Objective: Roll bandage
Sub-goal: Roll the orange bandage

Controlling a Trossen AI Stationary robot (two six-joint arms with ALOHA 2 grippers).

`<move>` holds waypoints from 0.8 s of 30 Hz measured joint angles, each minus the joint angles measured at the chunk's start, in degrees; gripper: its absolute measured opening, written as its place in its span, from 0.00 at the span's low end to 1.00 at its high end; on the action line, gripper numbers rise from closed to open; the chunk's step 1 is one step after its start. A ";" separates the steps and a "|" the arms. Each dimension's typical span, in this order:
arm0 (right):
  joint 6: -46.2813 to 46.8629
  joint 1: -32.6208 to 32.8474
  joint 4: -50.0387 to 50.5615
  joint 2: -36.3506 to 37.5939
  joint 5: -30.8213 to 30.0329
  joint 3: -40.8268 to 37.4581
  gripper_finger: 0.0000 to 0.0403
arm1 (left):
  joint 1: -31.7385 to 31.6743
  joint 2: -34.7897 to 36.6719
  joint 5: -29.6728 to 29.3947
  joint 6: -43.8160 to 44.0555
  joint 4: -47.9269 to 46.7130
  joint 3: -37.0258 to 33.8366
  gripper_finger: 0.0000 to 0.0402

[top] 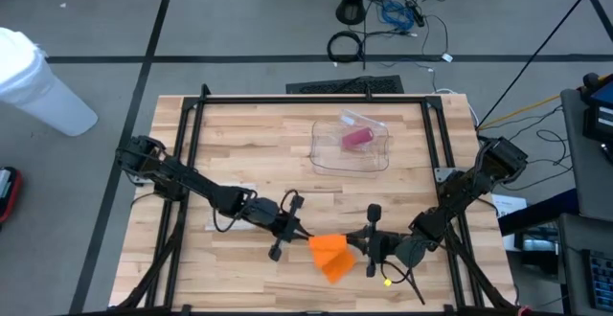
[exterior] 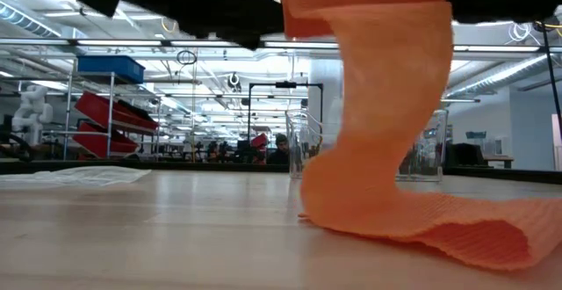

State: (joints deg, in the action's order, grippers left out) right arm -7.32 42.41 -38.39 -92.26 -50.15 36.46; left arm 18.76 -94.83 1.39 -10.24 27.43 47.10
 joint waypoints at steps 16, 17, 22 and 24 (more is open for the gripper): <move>-14.84 3.63 -12.06 1.30 -6.57 0.07 0.00 | 3.13 7.89 -10.02 2.20 -7.60 0.00 0.17; -14.81 3.98 -12.26 1.98 -6.34 0.07 0.00 | 3.52 7.90 -10.65 1.87 -7.53 0.00 0.17; -13.75 5.34 -10.61 6.59 -0.64 0.07 0.00 | 5.00 8.68 -12.65 -0.97 -7.24 -0.03 0.17; -11.09 5.23 -7.73 8.60 3.03 0.07 0.00 | 5.62 8.68 -13.17 -2.42 -7.30 -0.03 0.17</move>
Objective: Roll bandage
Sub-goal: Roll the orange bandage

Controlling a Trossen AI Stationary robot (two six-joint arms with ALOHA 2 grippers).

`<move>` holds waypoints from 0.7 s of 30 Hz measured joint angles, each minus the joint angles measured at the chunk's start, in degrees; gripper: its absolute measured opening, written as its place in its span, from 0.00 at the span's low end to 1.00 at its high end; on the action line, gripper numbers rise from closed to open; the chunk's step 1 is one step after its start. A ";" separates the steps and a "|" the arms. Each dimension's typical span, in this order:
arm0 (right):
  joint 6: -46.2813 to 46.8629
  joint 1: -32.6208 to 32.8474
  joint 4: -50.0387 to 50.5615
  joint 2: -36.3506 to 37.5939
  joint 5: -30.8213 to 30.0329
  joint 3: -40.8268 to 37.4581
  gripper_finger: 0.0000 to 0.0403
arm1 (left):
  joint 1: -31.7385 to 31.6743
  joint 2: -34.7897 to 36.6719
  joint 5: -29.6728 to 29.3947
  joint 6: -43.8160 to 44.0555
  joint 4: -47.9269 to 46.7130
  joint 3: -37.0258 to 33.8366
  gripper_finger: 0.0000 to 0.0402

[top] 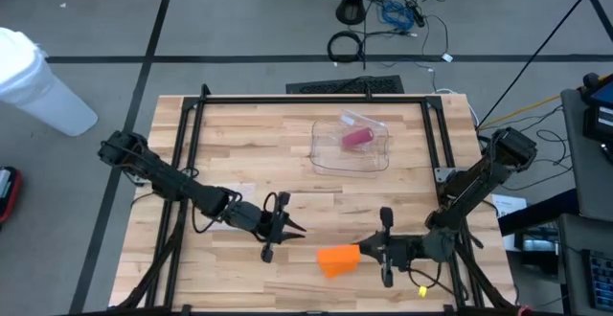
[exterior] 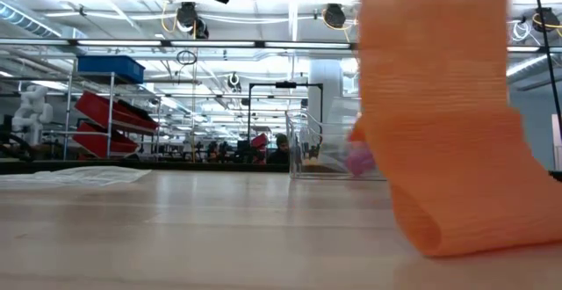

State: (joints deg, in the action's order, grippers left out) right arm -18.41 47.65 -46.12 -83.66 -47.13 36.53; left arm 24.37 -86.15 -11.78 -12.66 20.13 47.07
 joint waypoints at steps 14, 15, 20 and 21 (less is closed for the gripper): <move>17.75 -5.42 10.37 4.40 7.00 -0.02 0.00 | 8.72 -2.35 -10.08 -21.09 13.47 -0.06 0.18; 18.58 -5.79 10.35 4.40 7.01 -0.02 0.00 | 8.50 -2.90 -10.37 -21.15 13.89 -0.07 0.19; 22.17 -7.03 10.48 4.40 6.95 -0.05 0.01 | 7.01 -6.11 -12.83 -23.75 18.08 -0.13 0.24; 22.45 -7.14 10.51 4.40 6.78 -0.08 0.01 | 6.93 -6.50 -13.26 -24.14 18.98 -0.14 0.26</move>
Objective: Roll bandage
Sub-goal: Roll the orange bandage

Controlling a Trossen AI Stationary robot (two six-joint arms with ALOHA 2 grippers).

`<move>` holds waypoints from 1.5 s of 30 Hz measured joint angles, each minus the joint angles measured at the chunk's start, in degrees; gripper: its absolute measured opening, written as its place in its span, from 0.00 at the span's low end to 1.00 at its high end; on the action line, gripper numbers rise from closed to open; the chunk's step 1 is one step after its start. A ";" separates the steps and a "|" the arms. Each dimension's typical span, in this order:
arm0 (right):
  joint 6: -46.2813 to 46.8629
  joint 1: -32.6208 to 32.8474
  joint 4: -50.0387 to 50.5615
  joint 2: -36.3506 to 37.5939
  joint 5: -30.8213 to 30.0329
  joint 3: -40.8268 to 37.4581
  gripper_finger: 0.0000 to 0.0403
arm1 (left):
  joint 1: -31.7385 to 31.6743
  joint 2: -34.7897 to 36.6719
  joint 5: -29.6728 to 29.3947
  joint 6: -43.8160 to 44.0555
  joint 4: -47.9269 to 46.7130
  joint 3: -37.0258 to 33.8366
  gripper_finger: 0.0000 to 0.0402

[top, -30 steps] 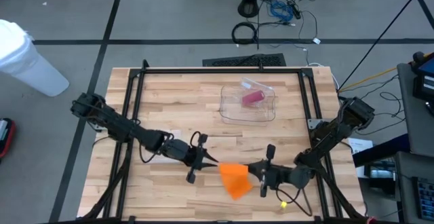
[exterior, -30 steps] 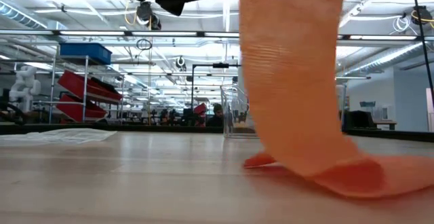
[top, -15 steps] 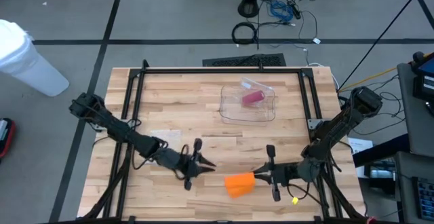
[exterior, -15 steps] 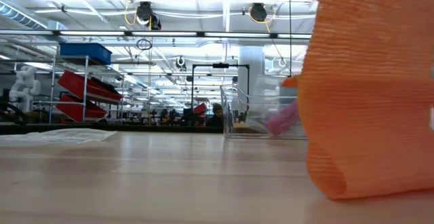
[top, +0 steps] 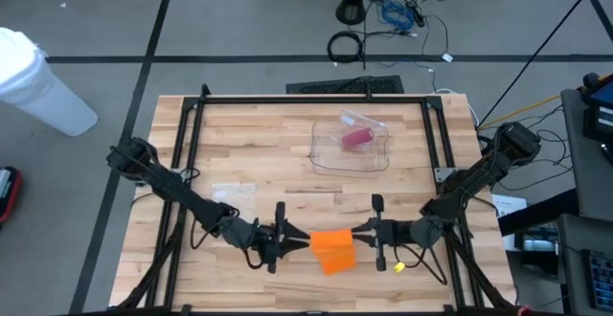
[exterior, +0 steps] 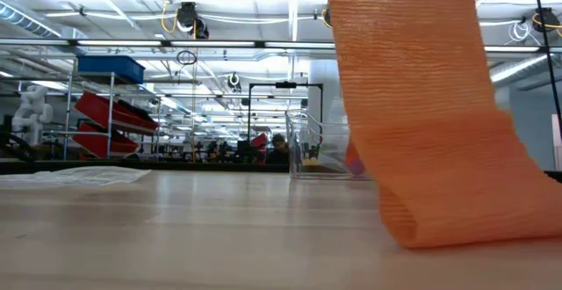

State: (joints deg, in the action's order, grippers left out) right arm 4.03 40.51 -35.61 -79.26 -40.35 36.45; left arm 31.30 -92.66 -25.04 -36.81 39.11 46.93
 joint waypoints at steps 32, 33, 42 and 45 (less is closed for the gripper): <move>4.57 -0.04 -0.20 -0.04 -4.30 0.02 0.01 | 0.71 -0.27 -10.04 -2.70 6.04 0.03 0.29; 4.64 -0.04 -0.17 -0.04 -4.28 0.02 0.01 | 0.71 -0.27 -9.10 -2.70 6.04 0.03 0.29; 5.79 -0.72 -0.14 -0.07 -4.32 0.02 0.01 | -0.62 -0.25 -3.73 -0.99 5.58 0.06 0.29; 6.01 -1.35 -0.14 -0.07 -4.26 0.02 0.01 | -1.20 -0.23 -3.58 0.51 5.56 0.06 0.29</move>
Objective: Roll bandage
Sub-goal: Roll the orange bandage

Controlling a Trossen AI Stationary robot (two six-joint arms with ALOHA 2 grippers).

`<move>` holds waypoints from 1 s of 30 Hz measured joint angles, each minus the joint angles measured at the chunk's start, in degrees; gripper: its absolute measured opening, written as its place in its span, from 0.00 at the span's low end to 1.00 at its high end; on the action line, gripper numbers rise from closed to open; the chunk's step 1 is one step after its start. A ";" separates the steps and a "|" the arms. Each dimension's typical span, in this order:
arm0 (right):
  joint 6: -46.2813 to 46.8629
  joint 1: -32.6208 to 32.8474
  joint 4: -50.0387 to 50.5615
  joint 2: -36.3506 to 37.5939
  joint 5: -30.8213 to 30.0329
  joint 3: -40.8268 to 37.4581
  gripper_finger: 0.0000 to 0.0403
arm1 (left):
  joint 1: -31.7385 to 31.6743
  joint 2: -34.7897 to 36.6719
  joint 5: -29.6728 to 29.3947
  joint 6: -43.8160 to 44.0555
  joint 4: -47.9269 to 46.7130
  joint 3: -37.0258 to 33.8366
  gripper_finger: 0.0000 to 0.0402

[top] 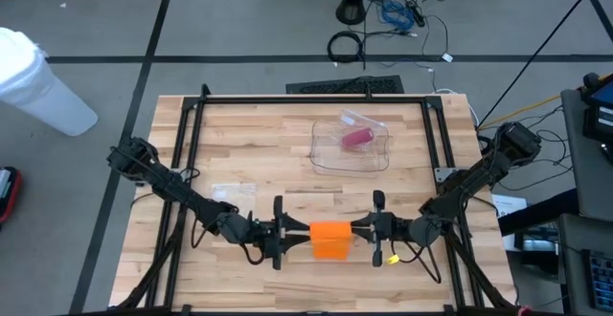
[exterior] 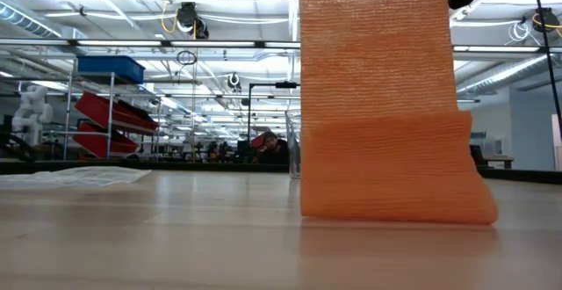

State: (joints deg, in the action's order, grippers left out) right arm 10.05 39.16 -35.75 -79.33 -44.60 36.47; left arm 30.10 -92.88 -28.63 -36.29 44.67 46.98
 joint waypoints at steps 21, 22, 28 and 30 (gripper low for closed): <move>1.38 -2.72 -2.05 0.04 3.47 -0.15 0.01 | -3.78 0.17 1.66 6.08 -2.73 -0.07 0.29; 1.38 -2.90 -2.16 0.04 4.14 -0.15 0.01 | -3.81 0.17 1.66 6.13 -2.74 -0.07 0.28; 1.25 -3.13 -2.25 0.04 4.53 -0.15 0.01 | -3.81 -0.04 5.38 5.80 -3.93 -0.07 0.05; 0.78 -3.11 -2.22 0.04 4.55 -0.15 0.03 | -3.85 -0.07 6.19 5.76 -4.18 -0.07 0.04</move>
State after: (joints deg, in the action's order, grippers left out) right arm 10.83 36.05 -37.97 -79.29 -40.05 36.32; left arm 26.25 -92.95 -22.44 -30.54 40.48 46.92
